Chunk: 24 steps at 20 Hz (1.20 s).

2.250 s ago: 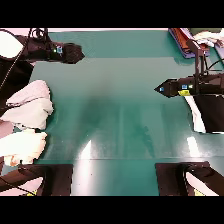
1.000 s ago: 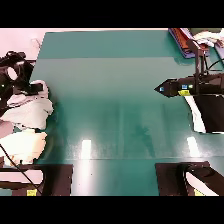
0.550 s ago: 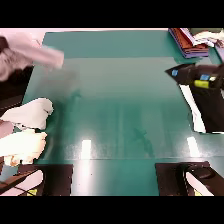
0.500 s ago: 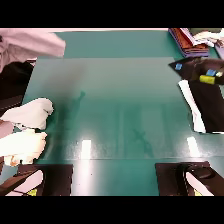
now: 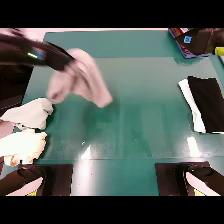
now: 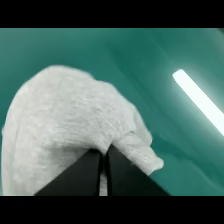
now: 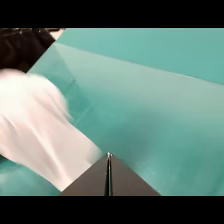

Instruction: Fold the shirts.

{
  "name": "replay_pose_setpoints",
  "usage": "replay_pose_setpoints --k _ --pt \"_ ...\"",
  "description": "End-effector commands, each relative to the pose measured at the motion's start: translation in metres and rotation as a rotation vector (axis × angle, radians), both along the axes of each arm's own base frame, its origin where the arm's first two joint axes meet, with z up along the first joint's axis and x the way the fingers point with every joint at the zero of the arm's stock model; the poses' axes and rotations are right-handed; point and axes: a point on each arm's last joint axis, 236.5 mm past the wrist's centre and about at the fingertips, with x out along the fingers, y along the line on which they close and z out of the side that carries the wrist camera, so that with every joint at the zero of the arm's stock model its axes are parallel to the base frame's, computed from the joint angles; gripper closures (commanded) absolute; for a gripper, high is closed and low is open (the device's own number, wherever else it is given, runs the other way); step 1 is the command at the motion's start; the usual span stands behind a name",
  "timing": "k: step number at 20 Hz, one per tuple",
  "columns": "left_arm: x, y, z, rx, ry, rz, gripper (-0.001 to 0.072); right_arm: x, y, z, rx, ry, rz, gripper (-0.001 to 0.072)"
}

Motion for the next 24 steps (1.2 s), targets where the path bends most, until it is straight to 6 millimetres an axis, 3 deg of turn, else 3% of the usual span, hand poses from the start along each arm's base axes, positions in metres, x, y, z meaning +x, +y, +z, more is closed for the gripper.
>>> replay_pose_setpoints --k 1,2,3,5,8,10,14,16,19,21,22,24 --pt "-0.042 -0.084 -0.079 0.091 0.152 -0.220 0.0348 -0.001 0.003 0.003 -0.027 0.023 0.032 0.0700" --pt "-0.042 -0.100 -0.095 0.093 0.179 -0.229 0.0037 -0.002 0.003 0.004 -0.029 0.024 0.034 0.0699" --pt "-0.036 -0.108 -0.104 0.087 0.190 -0.217 0.0033 -0.003 0.003 0.005 -0.029 0.023 0.035 0.0700" --pt "-0.008 -0.101 -0.106 0.064 0.160 -0.147 0.0033 -0.006 0.003 0.005 -0.033 0.023 0.036 0.0700" --pt "0.050 -0.043 -0.112 0.046 0.175 0.054 0.0033 -0.007 0.003 0.005 -0.034 0.022 0.037 0.0700" --pt "0.069 -0.007 -0.146 0.060 0.281 0.154 0.0033 -0.007 0.003 0.005 -0.034 0.023 0.037 0.0699" --pt "0.066 0.039 -0.246 0.125 0.540 0.278 0.0033 -0.007 0.003 0.005 -0.035 0.023 0.037 0.0699" --pt "0.057 0.048 -0.280 0.155 0.620 0.298 0.0033 -0.007 0.002 0.005 -0.035 0.023 0.037 0.0699" --pt "0.056 0.044 -0.300 0.146 0.663 0.305 0.0032 -0.004 0.003 0.001 -0.037 0.034 0.035 0.0699" --pt "0.061 0.035 -0.301 0.096 0.671 0.314 0.0034 0.000 -0.002 -0.016 -0.042 0.080 0.025 0.0699" --pt "0.061 0.032 -0.300 0.077 0.675 0.316 0.0101 0.001 -0.009 -0.033 -0.052 0.130 0.013 0.0700" --pt "0.061 0.030 -0.299 0.068 0.679 0.314 0.0507 0.004 -0.033 -0.080 -0.072 0.273 -0.036 0.0700"
